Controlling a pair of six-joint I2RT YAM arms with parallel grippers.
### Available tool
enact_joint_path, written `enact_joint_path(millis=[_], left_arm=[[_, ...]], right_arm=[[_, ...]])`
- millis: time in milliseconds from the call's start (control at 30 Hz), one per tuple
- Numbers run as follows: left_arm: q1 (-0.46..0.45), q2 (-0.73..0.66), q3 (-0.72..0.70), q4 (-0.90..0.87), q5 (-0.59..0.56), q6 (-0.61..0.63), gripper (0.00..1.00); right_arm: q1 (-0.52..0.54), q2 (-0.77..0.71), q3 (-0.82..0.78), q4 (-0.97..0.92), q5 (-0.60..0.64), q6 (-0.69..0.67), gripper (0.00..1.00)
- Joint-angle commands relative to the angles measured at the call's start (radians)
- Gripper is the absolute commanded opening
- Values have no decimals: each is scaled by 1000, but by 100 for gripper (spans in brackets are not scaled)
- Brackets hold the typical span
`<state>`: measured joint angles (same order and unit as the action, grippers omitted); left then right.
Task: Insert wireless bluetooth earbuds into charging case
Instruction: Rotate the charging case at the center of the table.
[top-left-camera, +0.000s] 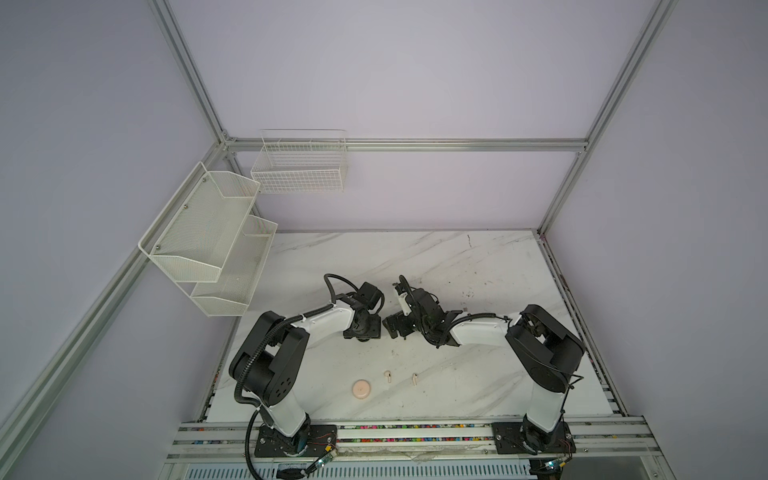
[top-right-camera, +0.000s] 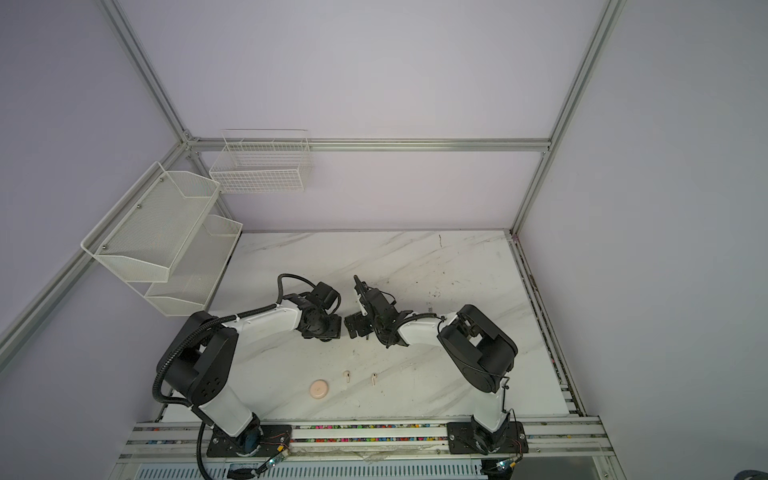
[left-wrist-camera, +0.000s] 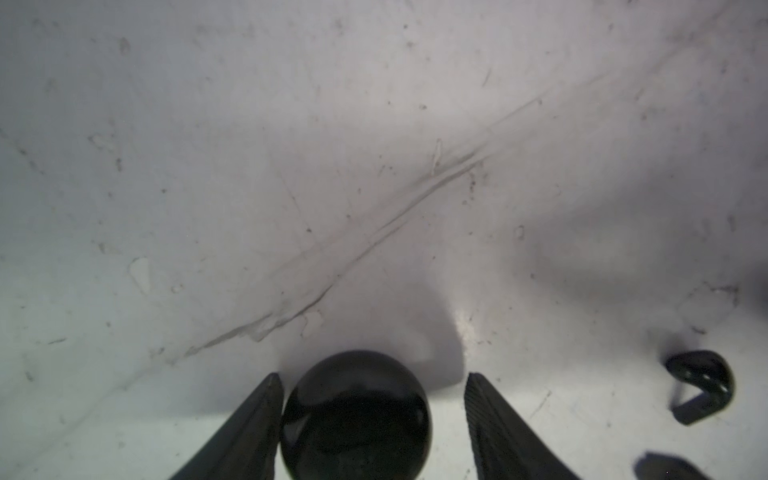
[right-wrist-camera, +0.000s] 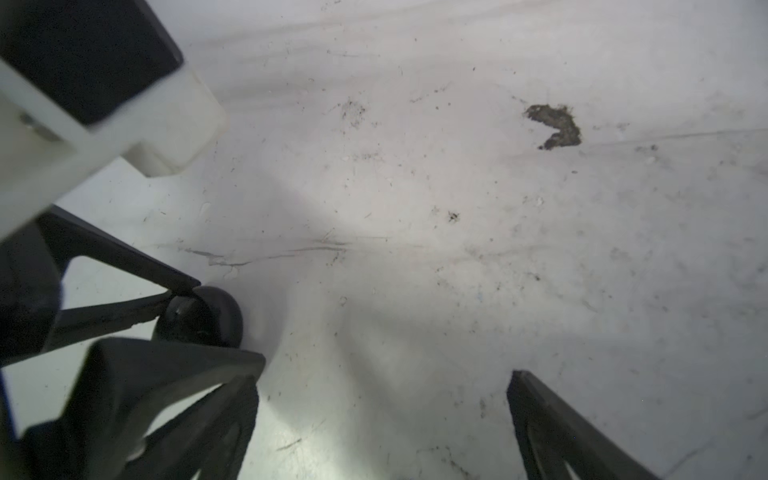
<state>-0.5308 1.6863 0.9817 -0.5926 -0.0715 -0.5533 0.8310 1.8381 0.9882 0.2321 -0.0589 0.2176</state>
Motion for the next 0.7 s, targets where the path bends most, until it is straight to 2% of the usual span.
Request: enact_joint_path(millis=[0,267,667], left_arm=[[-7,-18,-15,-30,42,34,73],[-8,-40,-37,-48,26,32,72],[-3,-111,-110,-19,-76,-4,70]], right_arm=[[-6,-36,25,9,1,14,97],[-7,-18,53,-7,-12,10,97],[-15,3,47,6,-27,5,97]])
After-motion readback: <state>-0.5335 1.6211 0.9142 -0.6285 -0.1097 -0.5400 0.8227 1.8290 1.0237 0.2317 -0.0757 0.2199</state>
